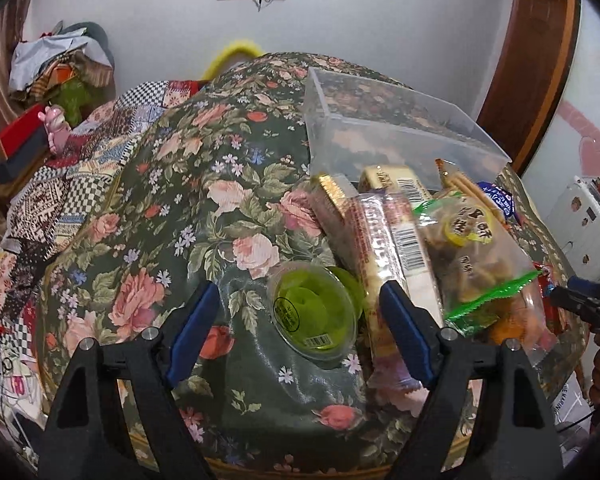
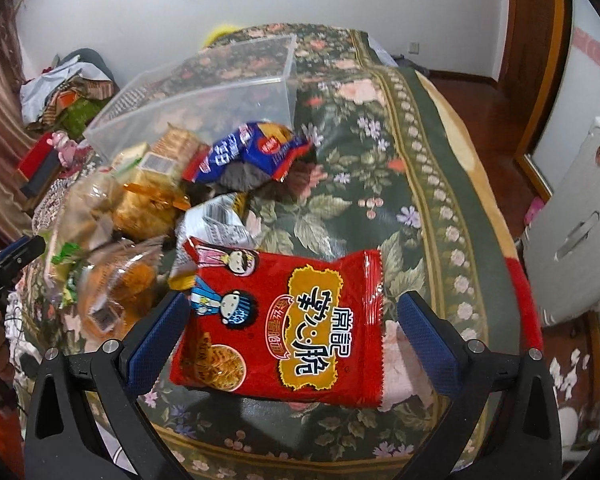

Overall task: Organize snacks
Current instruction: 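Grasp green jelly cup with left tool while right tool grasps red chip bag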

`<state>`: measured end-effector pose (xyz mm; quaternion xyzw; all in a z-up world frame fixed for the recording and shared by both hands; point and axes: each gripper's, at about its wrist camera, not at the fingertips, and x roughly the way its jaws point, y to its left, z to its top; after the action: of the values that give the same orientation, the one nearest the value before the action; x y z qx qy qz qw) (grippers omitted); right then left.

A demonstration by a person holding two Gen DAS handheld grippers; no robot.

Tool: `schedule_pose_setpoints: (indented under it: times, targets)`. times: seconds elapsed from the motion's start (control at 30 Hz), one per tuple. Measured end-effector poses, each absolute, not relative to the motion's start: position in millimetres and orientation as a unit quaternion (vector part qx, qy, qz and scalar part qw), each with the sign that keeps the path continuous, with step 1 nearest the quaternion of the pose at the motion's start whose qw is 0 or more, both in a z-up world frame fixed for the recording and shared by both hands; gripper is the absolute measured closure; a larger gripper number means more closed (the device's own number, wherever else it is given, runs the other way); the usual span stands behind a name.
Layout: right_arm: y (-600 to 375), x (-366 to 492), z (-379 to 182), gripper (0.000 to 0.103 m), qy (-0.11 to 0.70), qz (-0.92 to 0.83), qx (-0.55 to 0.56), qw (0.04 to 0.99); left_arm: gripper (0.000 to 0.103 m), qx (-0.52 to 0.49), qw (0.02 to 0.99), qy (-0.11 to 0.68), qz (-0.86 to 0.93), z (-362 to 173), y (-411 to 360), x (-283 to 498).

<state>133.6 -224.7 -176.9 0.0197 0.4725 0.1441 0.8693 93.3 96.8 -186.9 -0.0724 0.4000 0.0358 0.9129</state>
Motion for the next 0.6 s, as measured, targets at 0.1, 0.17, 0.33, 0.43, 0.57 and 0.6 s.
schedule_pose_setpoints:
  times: [0.1,0.17,0.33,0.43,0.57,0.6]
  targets:
    - [-223,136,-183,0.000,0.482,0.150,0.029,0.863,0.021,-0.084,0.913,0.397,0.033,-190,102,96]
    - [-221,137,-186,0.000,0.488,0.152,0.029,0.859,0.021,-0.094,0.913,0.396,0.032,-192,104,98]
    - [-211,137,-191,0.000,0.494,0.153,0.013,0.856,0.033,-0.115,0.908,0.402,0.024,-201,110,103]
    - [-209,137,-192,0.000,0.491,0.153,0.006,0.858,0.037,-0.120,0.908,0.401,0.018,-201,111,106]
    - [-211,138,-194,0.005,0.491,0.157,0.006,0.857,0.047,-0.126,0.904,0.408,0.000,-205,108,109]
    - [-210,138,-194,0.008,0.489,0.157,0.006,0.858,0.047,-0.123,0.905,0.408,0.003,-206,106,111]
